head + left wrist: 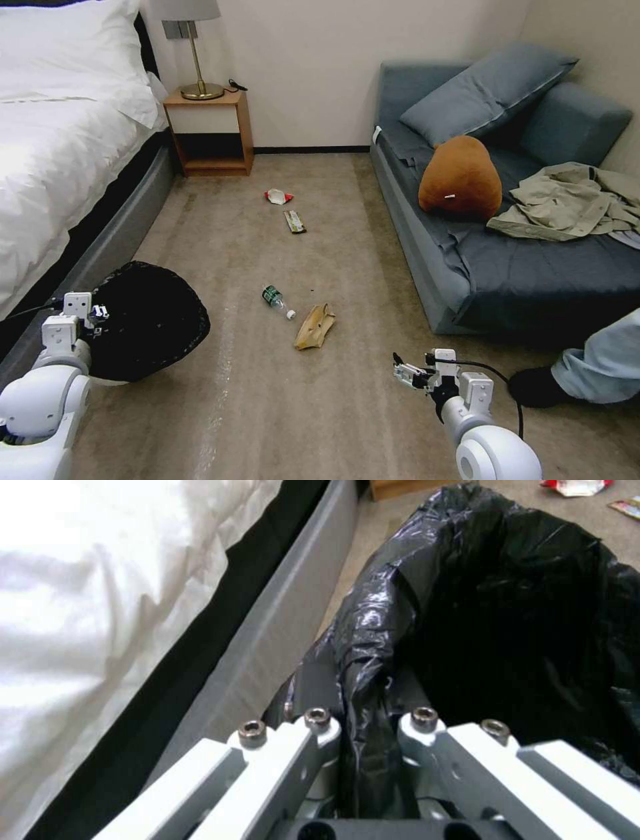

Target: Pick up the trash bin, then pick up the garbage on the floor and place it into the trash bin.

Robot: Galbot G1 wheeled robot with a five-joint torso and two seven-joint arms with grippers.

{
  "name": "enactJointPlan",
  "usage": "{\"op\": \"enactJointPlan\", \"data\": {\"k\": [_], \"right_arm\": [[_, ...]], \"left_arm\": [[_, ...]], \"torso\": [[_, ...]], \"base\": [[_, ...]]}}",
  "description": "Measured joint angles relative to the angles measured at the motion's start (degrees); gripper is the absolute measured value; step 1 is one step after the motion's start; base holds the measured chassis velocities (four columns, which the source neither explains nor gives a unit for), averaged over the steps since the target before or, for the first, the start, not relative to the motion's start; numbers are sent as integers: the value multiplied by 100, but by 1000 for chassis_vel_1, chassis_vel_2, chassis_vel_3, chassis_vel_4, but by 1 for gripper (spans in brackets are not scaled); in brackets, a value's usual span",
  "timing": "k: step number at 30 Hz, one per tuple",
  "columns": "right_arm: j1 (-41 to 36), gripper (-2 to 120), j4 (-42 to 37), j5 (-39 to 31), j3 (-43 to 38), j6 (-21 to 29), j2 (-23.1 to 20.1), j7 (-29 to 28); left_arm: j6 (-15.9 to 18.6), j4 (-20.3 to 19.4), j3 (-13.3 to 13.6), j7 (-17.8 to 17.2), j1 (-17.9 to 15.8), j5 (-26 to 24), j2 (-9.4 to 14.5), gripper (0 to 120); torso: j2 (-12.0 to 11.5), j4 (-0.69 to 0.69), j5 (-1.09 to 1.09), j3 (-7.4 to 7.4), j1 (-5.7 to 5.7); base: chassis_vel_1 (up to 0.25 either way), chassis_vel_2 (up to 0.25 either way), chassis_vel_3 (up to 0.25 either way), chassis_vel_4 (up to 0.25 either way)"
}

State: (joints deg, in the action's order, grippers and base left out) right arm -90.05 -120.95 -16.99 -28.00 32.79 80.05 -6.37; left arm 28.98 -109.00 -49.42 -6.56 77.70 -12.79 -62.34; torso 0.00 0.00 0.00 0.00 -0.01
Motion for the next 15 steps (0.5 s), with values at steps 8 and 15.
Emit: {"op": "enactJointPlan", "data": {"k": [8,15], "right_arm": [[11,100,56,25,13,-13,-16,20],[69,100,116,40,38,-16,-21,38]], "left_arm": [[2,4,4,4,-14,49,-40,5],[-4,54,6,10,-41,59,-44,5]], "torso": [[0,0,0,0,0],[0,0,0,0,0]], "base": [[-93,85,83,-82],[-90,95,98,-100]]}}
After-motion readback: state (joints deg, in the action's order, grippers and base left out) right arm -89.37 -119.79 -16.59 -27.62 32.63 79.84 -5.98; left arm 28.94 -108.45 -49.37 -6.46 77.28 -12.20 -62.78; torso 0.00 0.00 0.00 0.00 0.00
